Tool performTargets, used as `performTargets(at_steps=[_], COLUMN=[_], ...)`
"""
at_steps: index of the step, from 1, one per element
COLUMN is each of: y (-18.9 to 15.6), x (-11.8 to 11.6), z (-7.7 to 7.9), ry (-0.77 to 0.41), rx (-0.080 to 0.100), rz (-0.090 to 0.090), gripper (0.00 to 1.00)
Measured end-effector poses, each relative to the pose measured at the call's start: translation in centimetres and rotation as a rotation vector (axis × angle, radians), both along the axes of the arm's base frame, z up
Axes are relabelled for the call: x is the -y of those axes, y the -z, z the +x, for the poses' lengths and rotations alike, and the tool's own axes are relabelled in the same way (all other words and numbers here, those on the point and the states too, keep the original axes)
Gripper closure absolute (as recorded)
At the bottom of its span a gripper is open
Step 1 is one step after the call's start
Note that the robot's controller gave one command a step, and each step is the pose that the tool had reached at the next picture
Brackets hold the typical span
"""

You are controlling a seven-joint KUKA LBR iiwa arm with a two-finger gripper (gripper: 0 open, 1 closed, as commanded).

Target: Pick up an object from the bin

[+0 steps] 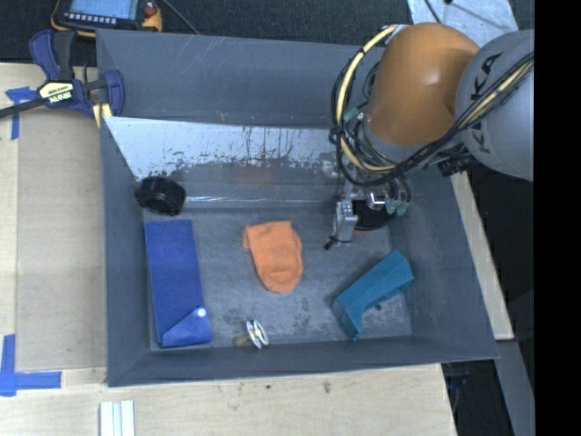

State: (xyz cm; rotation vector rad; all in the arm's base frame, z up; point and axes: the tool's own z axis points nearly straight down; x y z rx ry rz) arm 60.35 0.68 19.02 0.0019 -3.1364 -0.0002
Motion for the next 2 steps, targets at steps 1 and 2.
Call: performTargets(at_steps=[1,2], y=[-0.5,2.7], x=[0.0,-2.2], z=[0.2,0.4], ry=[0.000,-0.051], rx=[0.009,0.015], rz=[0.000,-0.001], gripper=[0.00,0.00])
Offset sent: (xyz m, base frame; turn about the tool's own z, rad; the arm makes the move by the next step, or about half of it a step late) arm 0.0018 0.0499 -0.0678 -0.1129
